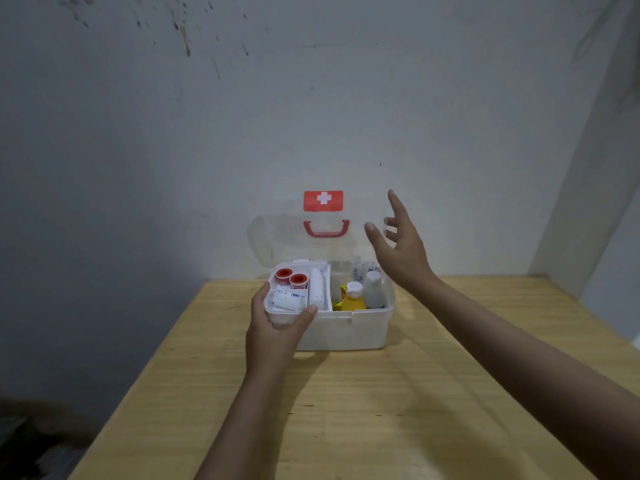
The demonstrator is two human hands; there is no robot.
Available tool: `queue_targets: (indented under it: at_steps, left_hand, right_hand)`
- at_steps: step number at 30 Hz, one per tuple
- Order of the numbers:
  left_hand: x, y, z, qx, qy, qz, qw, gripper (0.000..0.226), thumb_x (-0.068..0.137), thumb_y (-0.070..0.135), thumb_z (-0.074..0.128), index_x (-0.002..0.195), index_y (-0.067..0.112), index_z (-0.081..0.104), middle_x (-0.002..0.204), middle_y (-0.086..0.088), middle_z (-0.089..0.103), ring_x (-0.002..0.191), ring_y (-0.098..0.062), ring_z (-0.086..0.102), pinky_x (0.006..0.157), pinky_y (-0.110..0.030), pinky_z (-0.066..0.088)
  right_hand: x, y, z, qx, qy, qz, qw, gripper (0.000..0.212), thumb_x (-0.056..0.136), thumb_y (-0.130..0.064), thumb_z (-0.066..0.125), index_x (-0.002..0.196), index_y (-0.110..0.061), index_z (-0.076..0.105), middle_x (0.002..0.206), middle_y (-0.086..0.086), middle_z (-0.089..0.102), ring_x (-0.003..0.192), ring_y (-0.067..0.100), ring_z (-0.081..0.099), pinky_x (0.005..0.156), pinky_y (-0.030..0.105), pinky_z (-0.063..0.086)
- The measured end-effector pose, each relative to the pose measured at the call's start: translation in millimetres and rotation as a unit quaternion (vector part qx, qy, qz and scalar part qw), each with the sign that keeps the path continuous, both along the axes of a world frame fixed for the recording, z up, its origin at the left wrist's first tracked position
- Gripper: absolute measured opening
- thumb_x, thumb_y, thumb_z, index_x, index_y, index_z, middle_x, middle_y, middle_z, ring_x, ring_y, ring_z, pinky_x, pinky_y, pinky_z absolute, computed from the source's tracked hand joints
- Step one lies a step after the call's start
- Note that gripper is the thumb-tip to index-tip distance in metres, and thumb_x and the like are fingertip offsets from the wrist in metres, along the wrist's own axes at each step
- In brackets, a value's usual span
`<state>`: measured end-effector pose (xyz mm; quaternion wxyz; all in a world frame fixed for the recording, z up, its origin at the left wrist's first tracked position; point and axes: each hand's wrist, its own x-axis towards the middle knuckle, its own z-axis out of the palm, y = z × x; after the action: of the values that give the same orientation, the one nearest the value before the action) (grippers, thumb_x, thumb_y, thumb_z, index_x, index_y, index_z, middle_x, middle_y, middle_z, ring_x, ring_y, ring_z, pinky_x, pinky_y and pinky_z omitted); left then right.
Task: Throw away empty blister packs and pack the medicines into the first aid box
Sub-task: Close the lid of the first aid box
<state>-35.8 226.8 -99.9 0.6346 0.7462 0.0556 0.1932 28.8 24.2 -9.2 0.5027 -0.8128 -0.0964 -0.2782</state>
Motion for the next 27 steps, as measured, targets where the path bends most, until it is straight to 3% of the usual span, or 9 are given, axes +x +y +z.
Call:
queue_targets:
  at_steps: [3,7,10,14,16,21,27]
  left_hand:
    - [-3.1,-1.7,3.2,0.006,-0.006,-0.001,1.0,0.089,0.066,0.043,0.079,0.139,0.038,0.029,0.124,0.012,0.05,0.103,-0.01,0.055,0.073,-0.027,0.054]
    - [-5.3,-2.2,7.0,0.018,0.004,-0.002,1.0,0.104,0.067,0.042,0.079,0.146,0.039,0.011,0.136,0.005,0.043,0.105,-0.012,0.05,0.069,-0.021,0.048]
    - [-6.3,-2.3,9.5,0.047,0.01,0.002,0.999,0.107,0.068,0.044,0.078,0.147,0.039,0.006,0.145,0.001,0.039,0.114,-0.016,0.049,0.078,-0.028,0.049]
    - [-9.1,-5.0,14.0,0.153,-0.028,0.049,0.987,0.091,0.068,0.05,0.075,0.142,0.041,0.022,0.146,0.002,0.038,0.125,-0.019,0.043,0.087,-0.043,0.052]
    - [-12.1,-10.3,15.8,0.19,-0.046,0.069,0.978,0.077,0.073,0.046,0.073,0.139,0.037,0.034,0.15,0.0,0.033,0.134,-0.024,0.034,0.093,-0.043,0.048]
    - [-16.8,-23.5,18.3,0.161,-0.037,0.047,0.985,0.051,0.08,0.035,0.069,0.128,0.033,0.052,0.153,-0.001,0.026,0.141,-0.022,0.018,0.097,-0.041,0.038]
    - [-30.3,-29.6,16.6,0.112,-0.076,0.061,0.989,0.029,0.081,0.025,0.069,0.109,0.031,0.062,0.148,0.0,0.034,0.139,-0.019,0.021,0.093,-0.029,0.031]
  right_hand:
    - [-21.9,-4.1,-13.9,-0.071,-0.008,0.021,0.997,0.066,0.092,-0.045,0.048,0.147,-0.039,0.013,0.137,0.012,0.04,0.118,0.016,0.044,0.098,0.032,0.04]
    - [-43.2,-7.7,-36.0,-0.125,-0.02,0.039,0.991,0.067,0.092,-0.049,0.045,0.148,-0.04,0.008,0.15,0.006,0.032,0.137,0.018,0.033,0.107,0.04,0.037]
    - [-52.8,-12.1,-48.1,-0.138,-0.021,0.052,0.989,0.067,0.092,-0.05,0.043,0.148,-0.039,0.009,0.154,0.003,0.028,0.143,0.017,0.024,0.11,0.04,0.034]
    - [-61.0,-13.2,-55.2,-0.146,-0.011,0.049,0.988,0.067,0.091,-0.055,0.04,0.149,-0.038,0.011,0.156,0.0,0.026,0.144,0.016,0.021,0.11,0.04,0.032]
    - [-62.3,-13.4,-56.6,-0.146,-0.003,0.045,0.988,0.068,0.09,-0.056,0.039,0.149,-0.037,0.012,0.156,0.0,0.026,0.144,0.016,0.021,0.111,0.041,0.032]
    - [-63.8,-13.6,-59.8,-0.145,0.0,0.044,0.988,0.067,0.089,-0.056,0.04,0.148,-0.038,0.013,0.156,0.002,0.026,0.144,0.016,0.021,0.11,0.04,0.033]
    - [-67.2,-15.5,-64.8,-0.138,0.001,0.051,0.989,0.067,0.09,-0.053,0.042,0.149,-0.036,0.015,0.156,0.003,0.026,0.145,0.015,0.018,0.108,0.031,0.027]
